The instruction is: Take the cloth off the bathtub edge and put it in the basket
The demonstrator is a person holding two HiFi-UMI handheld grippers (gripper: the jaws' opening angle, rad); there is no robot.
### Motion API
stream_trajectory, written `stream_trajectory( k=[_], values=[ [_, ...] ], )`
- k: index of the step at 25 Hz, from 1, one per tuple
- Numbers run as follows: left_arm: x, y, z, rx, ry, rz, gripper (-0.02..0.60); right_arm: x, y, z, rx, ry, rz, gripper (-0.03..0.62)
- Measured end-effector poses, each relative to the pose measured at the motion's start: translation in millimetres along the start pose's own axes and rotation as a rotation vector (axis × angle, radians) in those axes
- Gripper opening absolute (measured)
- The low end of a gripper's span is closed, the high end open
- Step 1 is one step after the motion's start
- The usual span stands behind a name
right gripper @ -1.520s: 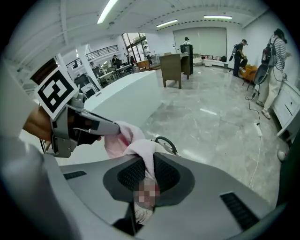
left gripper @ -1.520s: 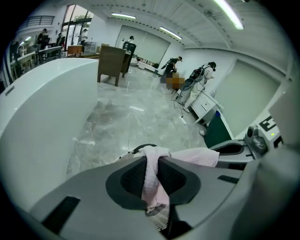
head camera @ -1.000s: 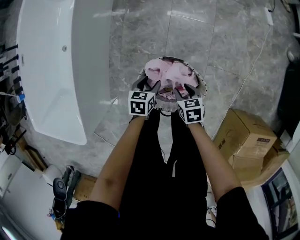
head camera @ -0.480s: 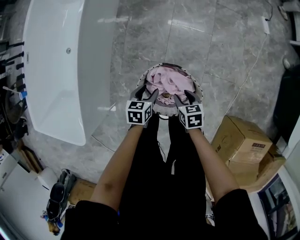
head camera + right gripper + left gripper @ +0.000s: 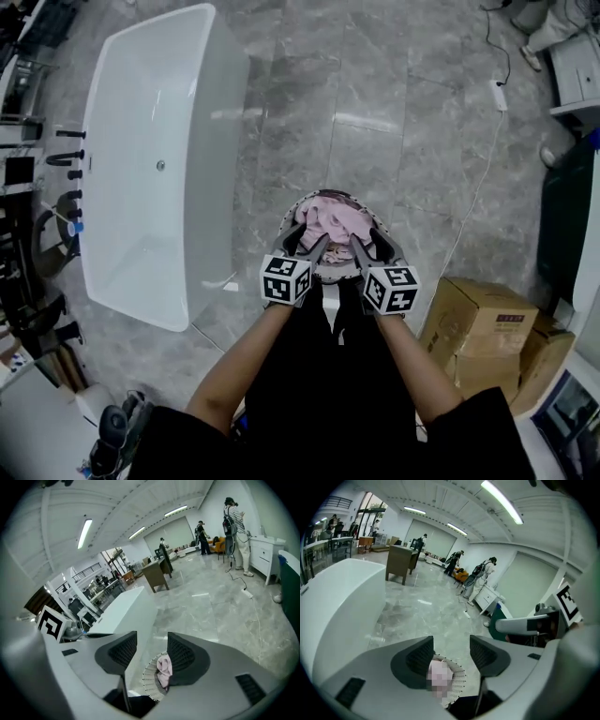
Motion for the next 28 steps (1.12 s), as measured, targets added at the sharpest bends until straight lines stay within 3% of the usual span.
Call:
stream_trajectory(
  k=[3, 9, 13, 18, 21, 23, 25, 28],
  values=[
    [41, -31, -35, -0.014, -0.068, 0.043, 0.252, 42, 22, -35, 0.014, -0.073, -0.011, 0.198],
    [124, -79, -94, -0.081, -0.233, 0.097, 0.251, 120, 72, -95, 0.142, -0.202, -0.022, 0.213],
    [173, -109, -123, -0.129, -0.344, 0.137, 0.228, 163, 94, -114, 0.182, -0.306, -0.031, 0.213],
    [217, -129, -157, -0.218, -0.497, 0.129, 0.216, 196, 108, -131, 0.205, -0.398, -0.029, 0.222],
    [244, -129, -180, -0.223, -0.582, 0.181, 0.153, 213, 125, -154, 0.261, -0.471, -0.022, 0.222],
    [261, -128, -190, -0.190, -0.649, 0.198, 0.048, 216, 130, -161, 0.300, -0.500, -0.019, 0.222],
    [275, -128, -199, -0.198, -0.713, 0.138, 0.021, 224, 137, -172, 0.335, -0.515, 0.006, 0.222],
    [284, -133, -209, -0.252, -0.738, 0.089, 0.015, 230, 144, -180, 0.345, -0.536, 0.003, 0.221]
  ],
)
Point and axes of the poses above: the fingertips, and each gripper's own axes: x backward along the fingers, y to its left, z out of its underside, the point moved 7 cm from there along x, backward along the fingers, and after that the axes turned 6 degrees about y, right-handed, at the moved point
